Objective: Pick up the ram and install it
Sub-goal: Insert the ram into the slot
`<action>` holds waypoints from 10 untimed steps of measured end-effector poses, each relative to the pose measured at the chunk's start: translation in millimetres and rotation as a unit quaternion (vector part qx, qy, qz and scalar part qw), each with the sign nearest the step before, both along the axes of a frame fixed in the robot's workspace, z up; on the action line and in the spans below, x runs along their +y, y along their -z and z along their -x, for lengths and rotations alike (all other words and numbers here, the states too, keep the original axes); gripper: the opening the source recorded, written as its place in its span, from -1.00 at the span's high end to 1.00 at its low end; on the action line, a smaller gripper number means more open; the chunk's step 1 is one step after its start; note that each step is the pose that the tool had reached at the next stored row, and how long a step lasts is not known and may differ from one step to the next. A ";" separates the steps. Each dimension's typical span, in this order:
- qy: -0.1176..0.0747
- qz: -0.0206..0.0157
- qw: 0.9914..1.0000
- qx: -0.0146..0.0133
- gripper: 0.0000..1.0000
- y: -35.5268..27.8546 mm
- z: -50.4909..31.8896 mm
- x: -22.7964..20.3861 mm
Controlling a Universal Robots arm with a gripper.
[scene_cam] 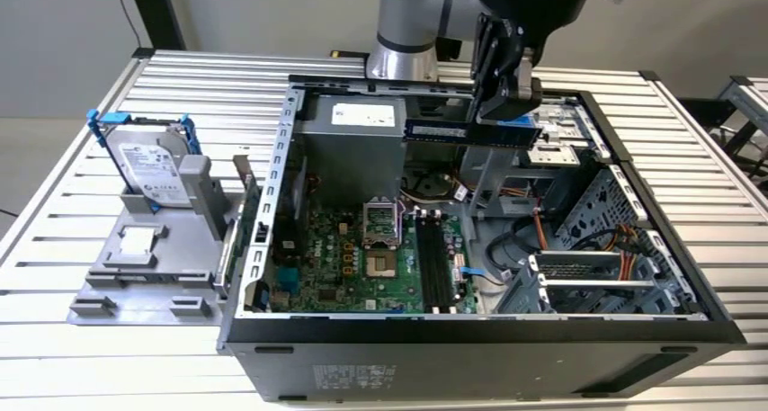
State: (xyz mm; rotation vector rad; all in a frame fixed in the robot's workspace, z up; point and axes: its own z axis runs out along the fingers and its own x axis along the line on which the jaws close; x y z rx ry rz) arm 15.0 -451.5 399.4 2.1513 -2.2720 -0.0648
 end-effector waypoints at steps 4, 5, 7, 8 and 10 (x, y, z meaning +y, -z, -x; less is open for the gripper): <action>0.000 0.000 1.000 0.000 1.00 0.0 0.0 0.0; 0.000 0.000 1.000 0.000 1.00 0.0 0.0 0.0; 0.004 0.000 1.000 0.000 1.00 0.0 0.0 0.0; 0.008 0.000 1.000 0.000 1.00 -0.1 0.0 0.0; 0.019 0.000 1.000 0.000 1.00 -0.1 -0.1 0.0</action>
